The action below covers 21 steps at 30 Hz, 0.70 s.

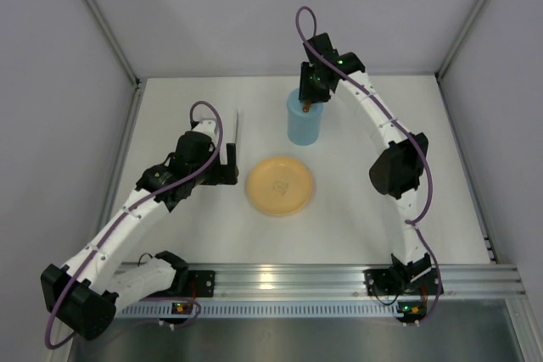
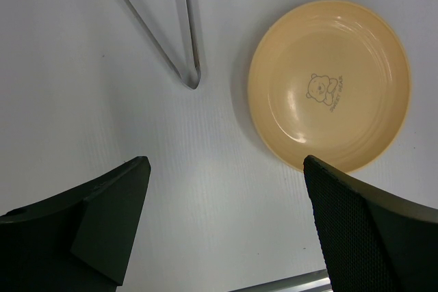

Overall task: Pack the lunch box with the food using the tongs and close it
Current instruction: Close the box lid on the packing box.

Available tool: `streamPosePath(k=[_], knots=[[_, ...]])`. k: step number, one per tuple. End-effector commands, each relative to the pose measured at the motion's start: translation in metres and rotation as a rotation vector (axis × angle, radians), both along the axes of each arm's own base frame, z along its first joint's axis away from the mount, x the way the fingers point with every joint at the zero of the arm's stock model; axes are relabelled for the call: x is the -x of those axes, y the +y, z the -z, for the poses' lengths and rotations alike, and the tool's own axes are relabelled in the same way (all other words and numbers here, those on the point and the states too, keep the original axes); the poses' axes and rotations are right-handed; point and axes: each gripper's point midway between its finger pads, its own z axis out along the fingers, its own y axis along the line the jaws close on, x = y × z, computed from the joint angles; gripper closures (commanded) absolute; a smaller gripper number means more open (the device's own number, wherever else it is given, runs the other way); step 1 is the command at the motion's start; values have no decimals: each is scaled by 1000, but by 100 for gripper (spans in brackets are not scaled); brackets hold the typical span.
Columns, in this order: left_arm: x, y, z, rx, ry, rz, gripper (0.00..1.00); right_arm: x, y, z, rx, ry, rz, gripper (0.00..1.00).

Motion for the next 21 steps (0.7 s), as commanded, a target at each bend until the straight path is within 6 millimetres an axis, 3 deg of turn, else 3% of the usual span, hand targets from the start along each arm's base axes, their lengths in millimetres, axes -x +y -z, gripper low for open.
streamPosePath(k=[1,7,15,21], knots=[[-2,0,0,-3,-10,0,1,-13,16,-27,-42,-109,-21,61],[-2,0,0,-4,-7,-2,2,-16,20,-28,-50,-133,-30,60],[-2,0,1,-5,-4,1,2,-21,23,-43,-60,-198,-30,60],[-3,-1,1,-5,-2,3,2,-22,23,-37,-43,-195,-30,60]])
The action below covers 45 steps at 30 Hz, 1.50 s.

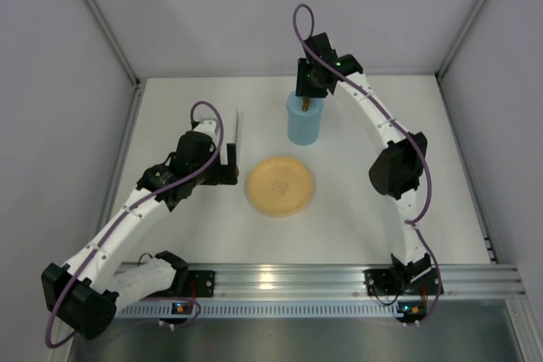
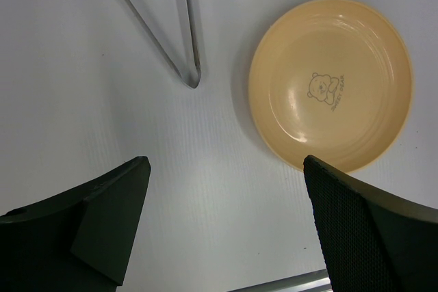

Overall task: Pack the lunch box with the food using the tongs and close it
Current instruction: Close the box lid on the packing box.

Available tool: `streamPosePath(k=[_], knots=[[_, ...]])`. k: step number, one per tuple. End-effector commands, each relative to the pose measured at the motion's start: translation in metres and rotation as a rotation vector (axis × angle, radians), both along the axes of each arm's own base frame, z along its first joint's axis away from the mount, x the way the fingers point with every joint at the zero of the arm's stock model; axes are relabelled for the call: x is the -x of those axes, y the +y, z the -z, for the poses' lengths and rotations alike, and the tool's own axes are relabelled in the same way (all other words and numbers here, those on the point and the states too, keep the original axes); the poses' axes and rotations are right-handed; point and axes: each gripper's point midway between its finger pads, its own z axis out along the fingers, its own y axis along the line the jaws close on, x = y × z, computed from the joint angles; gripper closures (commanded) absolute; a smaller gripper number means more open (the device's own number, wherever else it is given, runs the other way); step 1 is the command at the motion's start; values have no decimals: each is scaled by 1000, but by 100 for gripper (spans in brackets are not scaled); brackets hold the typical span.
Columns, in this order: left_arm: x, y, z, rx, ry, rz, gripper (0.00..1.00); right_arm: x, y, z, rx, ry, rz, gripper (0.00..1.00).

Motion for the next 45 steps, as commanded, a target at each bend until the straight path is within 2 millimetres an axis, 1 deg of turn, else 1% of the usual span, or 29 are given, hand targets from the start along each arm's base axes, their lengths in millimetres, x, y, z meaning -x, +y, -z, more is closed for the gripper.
streamPosePath(k=[1,2,9,12,13,15,19,24,27,36,38,39,41,45], knots=[[-3,-1,0,-1,-6,5,1,-5,15,-29,-28,-106,-16,60],[-3,-1,0,-1,-6,5,1,-5,13,-28,-24,-104,-12,60],[-2,-1,2,-6,-1,8,2,-2,1,-4,40,-57,33,60],[-2,-2,2,-4,1,8,2,0,4,3,35,-41,17,60],[-2,-2,2,-4,1,8,2,1,4,9,42,-26,13,60],[-3,-2,2,-4,1,6,2,2,3,15,53,-10,7,60],[-3,-2,3,-6,5,6,1,4,3,16,61,-5,5,60],[-2,-2,5,-6,10,4,2,1,5,0,53,-49,-13,57],[-3,-2,5,-7,11,4,2,0,10,0,65,-60,-37,55],[-3,-2,7,-10,18,4,2,-2,13,11,120,-73,-38,56],[-3,-2,6,-9,17,5,2,-2,15,9,133,-81,-56,55],[-3,-2,7,-10,18,7,2,-2,19,14,142,-75,-68,54],[-3,-3,8,-10,21,6,2,-2,21,14,164,-78,-82,53],[-3,-3,9,-10,25,9,2,-2,22,28,182,-52,-95,52]])
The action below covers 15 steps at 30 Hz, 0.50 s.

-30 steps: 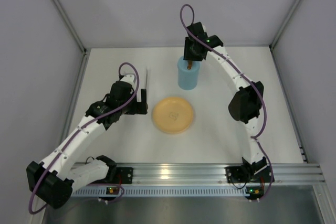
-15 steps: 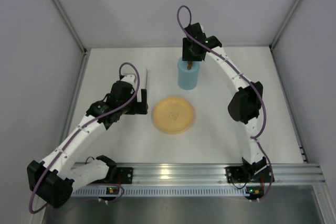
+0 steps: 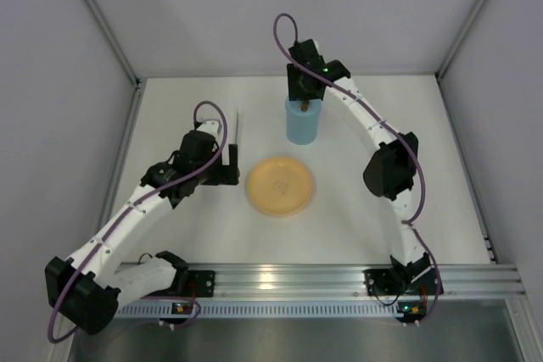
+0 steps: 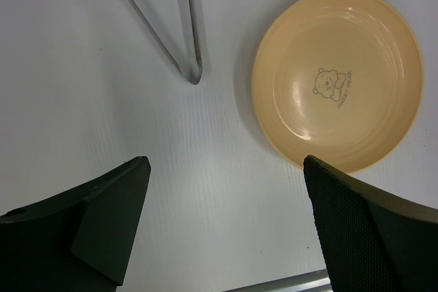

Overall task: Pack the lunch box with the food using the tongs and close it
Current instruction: Close the box lid on the packing box.

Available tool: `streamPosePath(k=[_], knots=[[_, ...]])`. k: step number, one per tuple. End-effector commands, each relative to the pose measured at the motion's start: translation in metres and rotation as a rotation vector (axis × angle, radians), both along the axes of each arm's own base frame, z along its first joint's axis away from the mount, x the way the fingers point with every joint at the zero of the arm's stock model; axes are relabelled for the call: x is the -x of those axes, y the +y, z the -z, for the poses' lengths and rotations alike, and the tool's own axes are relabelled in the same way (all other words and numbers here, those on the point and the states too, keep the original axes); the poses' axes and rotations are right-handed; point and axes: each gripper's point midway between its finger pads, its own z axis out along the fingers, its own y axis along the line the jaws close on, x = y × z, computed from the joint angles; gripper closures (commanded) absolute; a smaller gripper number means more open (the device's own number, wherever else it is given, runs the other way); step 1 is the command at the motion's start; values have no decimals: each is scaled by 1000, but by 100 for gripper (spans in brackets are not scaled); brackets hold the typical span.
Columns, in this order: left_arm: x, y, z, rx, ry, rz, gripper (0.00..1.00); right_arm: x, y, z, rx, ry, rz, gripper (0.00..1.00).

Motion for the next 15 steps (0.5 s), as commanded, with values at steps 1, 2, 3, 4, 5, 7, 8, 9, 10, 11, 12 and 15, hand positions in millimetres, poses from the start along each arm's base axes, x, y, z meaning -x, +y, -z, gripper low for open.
streamPosePath(k=[1,2,3,4,5,7,8,9,10,11,12,15], knots=[[-1,-2,-1,6,-4,8,2,3,14,20,38,29,-42,52],[-1,-2,0,5,-3,8,2,2,14,23,45,32,-41,52],[-1,-2,0,5,-1,9,2,3,13,27,51,41,-42,52],[-1,-3,1,4,0,11,2,4,13,30,61,48,-47,51],[-1,-3,1,6,1,11,2,3,12,30,72,47,-47,50],[-1,-3,1,8,4,13,2,6,7,39,121,68,-54,49],[-1,-3,1,9,4,13,2,6,6,39,148,64,-52,49],[-2,-4,2,9,6,16,2,7,5,46,172,75,-53,49],[-2,-4,2,9,8,15,2,10,1,50,204,89,-59,48],[-1,-5,2,10,10,19,2,11,-1,52,221,92,-55,48],[-2,-6,3,10,12,20,2,12,-3,58,235,107,-58,48],[-2,-6,3,12,13,18,2,15,-6,65,254,129,-58,48]])
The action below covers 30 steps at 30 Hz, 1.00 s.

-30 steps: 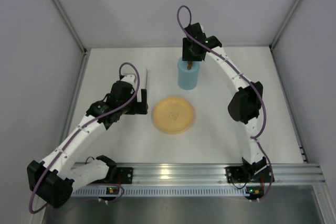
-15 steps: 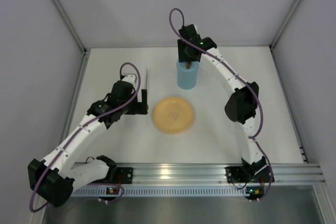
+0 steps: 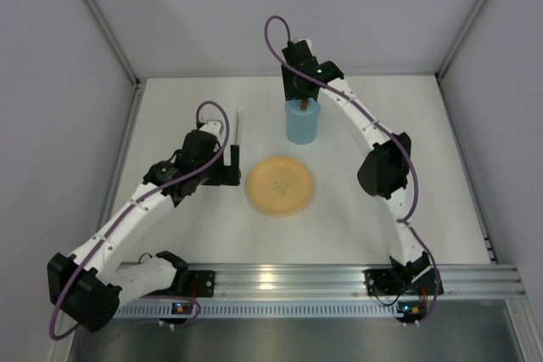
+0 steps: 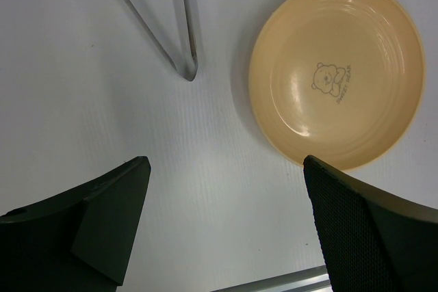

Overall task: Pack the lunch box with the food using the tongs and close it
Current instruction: Close the box lid on the packing box, then reset both arms

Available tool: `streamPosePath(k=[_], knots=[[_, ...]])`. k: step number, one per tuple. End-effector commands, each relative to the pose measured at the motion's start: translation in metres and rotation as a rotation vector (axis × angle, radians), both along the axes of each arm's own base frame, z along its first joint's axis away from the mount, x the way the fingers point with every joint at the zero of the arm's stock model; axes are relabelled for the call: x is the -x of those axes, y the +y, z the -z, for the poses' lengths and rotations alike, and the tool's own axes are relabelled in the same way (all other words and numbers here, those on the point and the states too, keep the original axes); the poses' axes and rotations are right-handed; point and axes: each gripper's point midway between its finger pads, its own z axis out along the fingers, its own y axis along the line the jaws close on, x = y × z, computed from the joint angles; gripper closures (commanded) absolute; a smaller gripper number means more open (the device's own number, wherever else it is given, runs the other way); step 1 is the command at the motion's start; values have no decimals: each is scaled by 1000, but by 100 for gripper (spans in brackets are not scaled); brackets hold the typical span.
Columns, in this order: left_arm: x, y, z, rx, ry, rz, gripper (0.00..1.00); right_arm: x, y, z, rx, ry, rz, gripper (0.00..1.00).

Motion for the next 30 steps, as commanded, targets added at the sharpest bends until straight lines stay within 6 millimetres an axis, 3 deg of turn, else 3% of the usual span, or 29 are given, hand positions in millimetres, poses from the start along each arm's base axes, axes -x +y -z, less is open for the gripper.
streamPosePath(k=[1,8,14,17,23,26,29,30], knots=[[-2,-3,-1,12,-4,7,2,27,-11,65,172,180,-28,48],[-2,-2,0,8,-1,3,2,37,-17,76,179,206,-15,49],[-2,-2,0,3,-1,0,2,36,-23,62,144,153,26,49],[-3,0,0,-2,-5,-5,2,28,-24,34,99,74,47,47],[-7,2,-3,-13,-20,-20,2,12,-27,-58,-10,-165,80,42],[-10,2,-8,-14,-31,-27,2,19,-40,-115,-56,-289,103,39],[-15,2,-19,-11,-52,-39,2,30,-52,-129,-63,-326,116,30],[-16,2,-23,-7,-61,-44,2,42,-59,-149,-90,-359,120,26]])
